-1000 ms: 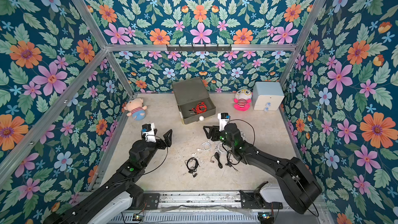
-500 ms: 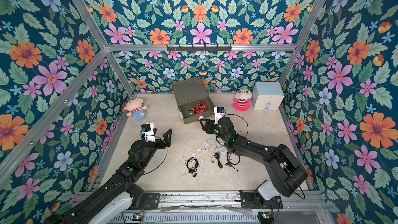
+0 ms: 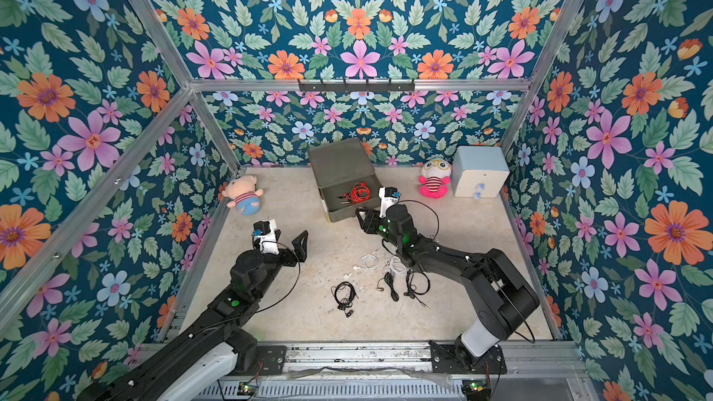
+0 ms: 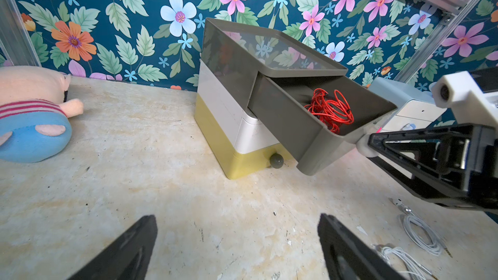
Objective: Place the wired earphones into the drawer by color
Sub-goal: Close the drawer of the storage box.
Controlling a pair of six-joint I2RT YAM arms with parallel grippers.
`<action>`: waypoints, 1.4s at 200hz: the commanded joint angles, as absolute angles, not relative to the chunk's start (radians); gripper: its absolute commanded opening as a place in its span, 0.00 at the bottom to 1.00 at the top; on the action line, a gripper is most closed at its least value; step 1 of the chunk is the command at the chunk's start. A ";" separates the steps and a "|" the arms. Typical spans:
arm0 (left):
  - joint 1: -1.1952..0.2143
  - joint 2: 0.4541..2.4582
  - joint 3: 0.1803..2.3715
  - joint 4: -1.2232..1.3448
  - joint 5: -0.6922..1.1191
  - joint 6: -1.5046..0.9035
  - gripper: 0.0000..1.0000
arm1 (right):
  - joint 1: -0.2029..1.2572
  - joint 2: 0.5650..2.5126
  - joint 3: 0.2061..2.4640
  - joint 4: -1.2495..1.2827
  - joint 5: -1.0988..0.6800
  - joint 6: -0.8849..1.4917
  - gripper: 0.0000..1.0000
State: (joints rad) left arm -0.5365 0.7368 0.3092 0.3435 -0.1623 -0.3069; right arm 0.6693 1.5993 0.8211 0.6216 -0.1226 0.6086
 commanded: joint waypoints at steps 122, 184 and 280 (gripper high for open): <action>-0.535 0.732 0.313 0.359 -0.172 -0.293 0.99 | 0.671 1.628 0.870 0.637 -0.118 0.650 0.38; -0.536 0.738 0.314 0.361 -0.170 -0.293 0.99 | 0.671 1.647 0.908 0.625 -0.112 0.657 0.37; -0.535 0.735 0.314 0.359 -0.173 -0.293 0.99 | 0.671 1.745 0.991 0.611 -0.108 0.669 0.37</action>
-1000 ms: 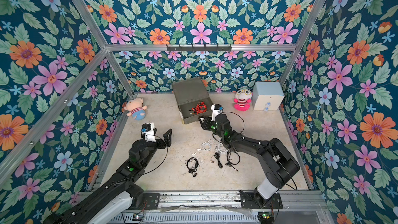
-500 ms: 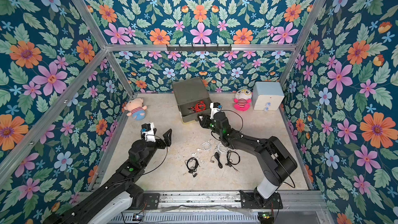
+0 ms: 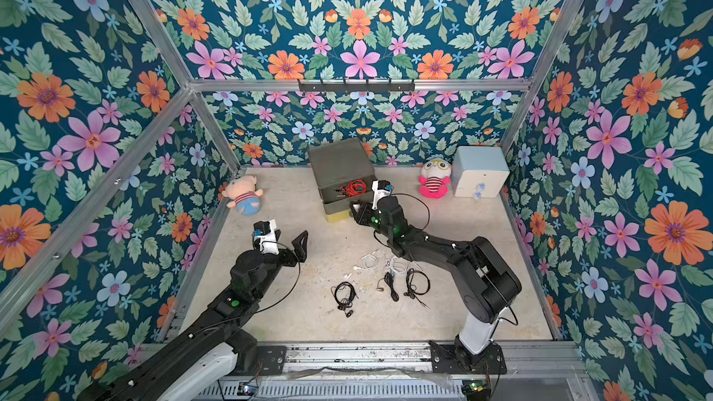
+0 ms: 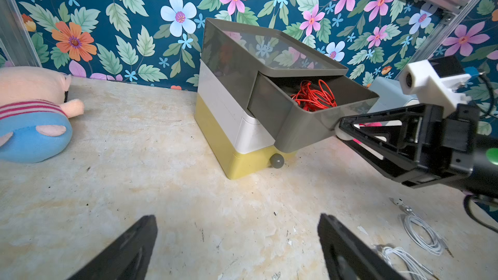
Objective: Place the wired earphones into the drawer by color
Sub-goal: Close the drawer of the storage box.
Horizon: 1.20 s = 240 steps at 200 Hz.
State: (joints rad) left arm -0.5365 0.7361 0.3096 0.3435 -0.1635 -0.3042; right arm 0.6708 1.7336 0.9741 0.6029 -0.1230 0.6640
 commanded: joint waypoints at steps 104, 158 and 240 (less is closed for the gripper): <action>-0.536 0.729 0.311 0.359 -0.183 -0.290 0.99 | 0.671 1.828 1.111 0.576 -0.089 0.666 0.37; -0.536 0.718 0.307 0.359 -0.185 -0.288 0.99 | 0.670 1.873 1.179 0.548 -0.072 0.648 0.37; -0.535 0.716 0.306 0.359 -0.186 -0.287 0.99 | 0.654 1.924 1.251 0.529 -0.066 0.636 0.37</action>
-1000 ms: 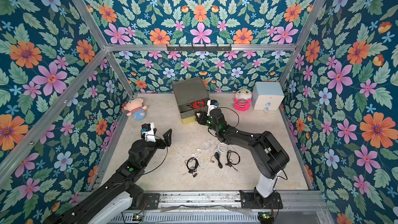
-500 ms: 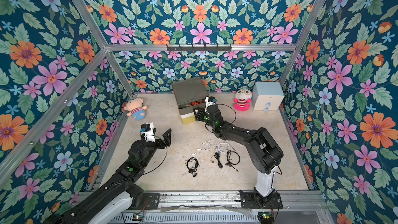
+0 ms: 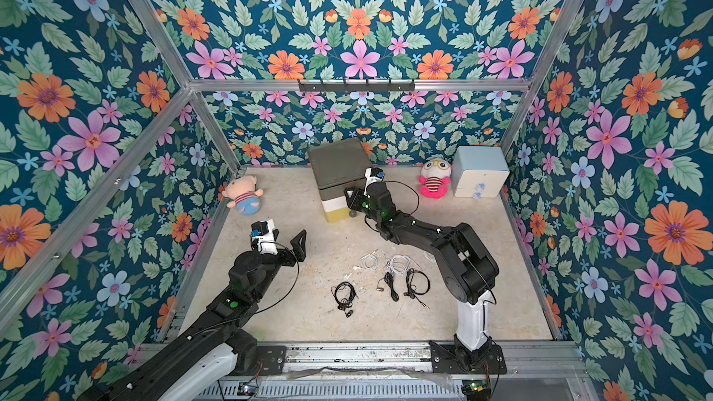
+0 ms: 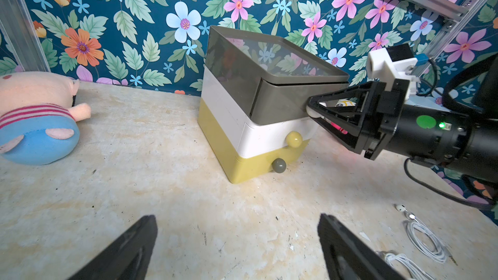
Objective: Place the wired earphones into the drawer by color
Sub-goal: Close the drawer of the storage box.
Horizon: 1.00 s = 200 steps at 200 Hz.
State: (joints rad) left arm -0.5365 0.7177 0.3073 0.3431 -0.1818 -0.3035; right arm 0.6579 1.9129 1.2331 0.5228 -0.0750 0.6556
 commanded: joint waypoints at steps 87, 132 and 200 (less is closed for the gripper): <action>-0.535 0.718 0.304 0.359 -0.197 -0.282 0.99 | 0.645 1.944 1.274 0.518 -0.072 0.633 0.43; -0.535 0.727 0.304 0.367 -0.191 -0.284 0.99 | 0.645 1.886 1.178 0.559 -0.074 0.644 0.52; -0.536 0.727 0.296 0.374 -0.192 -0.276 0.99 | 0.646 1.832 0.976 0.686 -0.087 0.647 0.57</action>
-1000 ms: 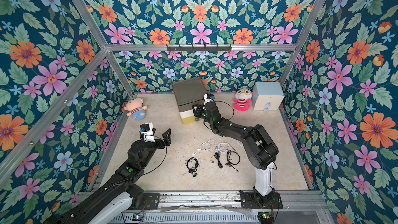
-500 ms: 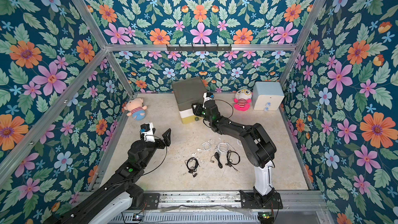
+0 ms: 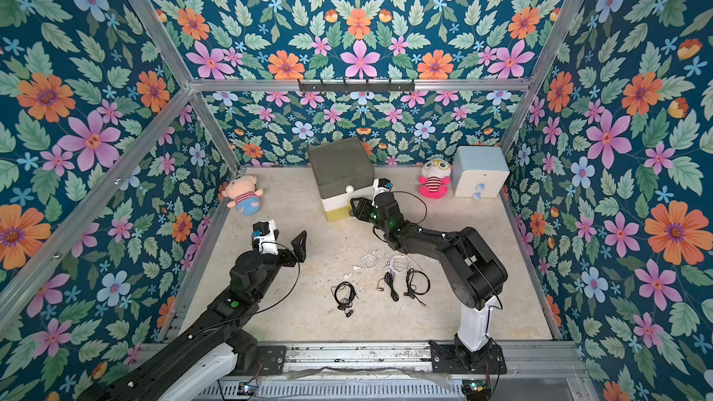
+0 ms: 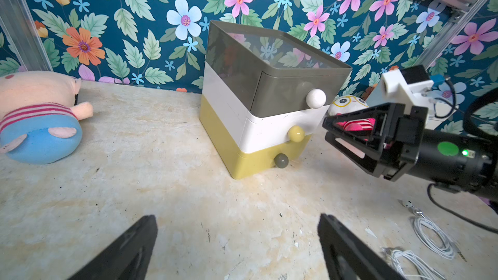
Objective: Place the wired earphones into the drawer by color
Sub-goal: Close the drawer of the storage box, then open the drawer in the storage box.
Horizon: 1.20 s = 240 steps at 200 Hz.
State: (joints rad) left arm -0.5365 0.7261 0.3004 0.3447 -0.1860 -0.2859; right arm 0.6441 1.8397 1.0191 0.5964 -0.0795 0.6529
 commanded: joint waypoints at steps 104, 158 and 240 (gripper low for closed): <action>-0.535 0.755 0.299 0.379 -0.200 -0.273 0.99 | 0.645 1.960 1.017 0.821 -0.092 0.692 0.57; -0.536 0.756 0.299 0.379 -0.201 -0.272 0.99 | 0.645 2.017 1.092 0.803 -0.069 0.699 0.55; -0.535 0.756 0.301 0.376 -0.207 -0.270 0.99 | 0.645 2.066 1.144 0.806 -0.072 0.719 0.43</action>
